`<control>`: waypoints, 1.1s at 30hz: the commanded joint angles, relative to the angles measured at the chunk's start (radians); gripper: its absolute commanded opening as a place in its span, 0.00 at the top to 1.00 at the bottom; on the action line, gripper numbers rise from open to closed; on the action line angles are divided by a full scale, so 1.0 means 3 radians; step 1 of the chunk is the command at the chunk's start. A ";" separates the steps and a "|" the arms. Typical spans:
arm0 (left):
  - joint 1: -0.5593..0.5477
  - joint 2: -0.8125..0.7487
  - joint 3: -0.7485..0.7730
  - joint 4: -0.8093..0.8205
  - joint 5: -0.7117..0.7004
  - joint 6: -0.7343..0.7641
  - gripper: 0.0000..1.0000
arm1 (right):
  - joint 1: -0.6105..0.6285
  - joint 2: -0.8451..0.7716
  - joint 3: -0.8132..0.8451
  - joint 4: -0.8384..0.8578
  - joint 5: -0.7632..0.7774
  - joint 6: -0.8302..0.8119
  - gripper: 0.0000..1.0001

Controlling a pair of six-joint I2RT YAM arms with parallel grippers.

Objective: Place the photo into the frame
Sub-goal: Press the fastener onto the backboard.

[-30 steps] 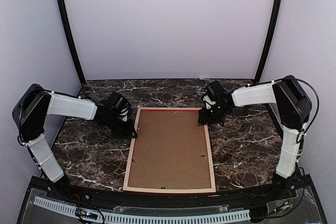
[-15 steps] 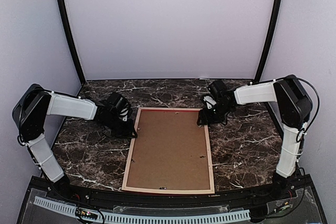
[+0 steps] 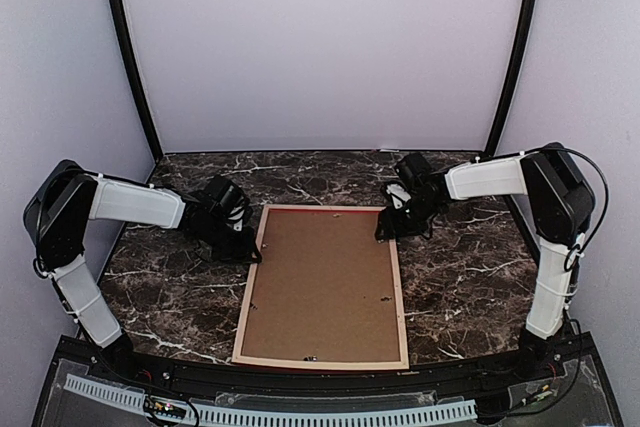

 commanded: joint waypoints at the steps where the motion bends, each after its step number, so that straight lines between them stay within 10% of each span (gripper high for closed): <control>1: -0.0034 0.0081 0.0016 -0.0045 0.0056 0.0096 0.89 | 0.0050 0.0131 -0.0042 -0.0377 0.0188 -0.0077 0.41; 24: -0.0034 0.0077 -0.0002 -0.0045 0.0058 0.0090 0.90 | -0.0086 0.0121 -0.0065 -0.0470 -0.0005 -0.0347 0.72; 33: -0.0031 0.0076 -0.0012 -0.0043 0.0055 0.0091 0.90 | -0.0118 0.0094 -0.0061 -0.0495 -0.0154 -0.0427 0.68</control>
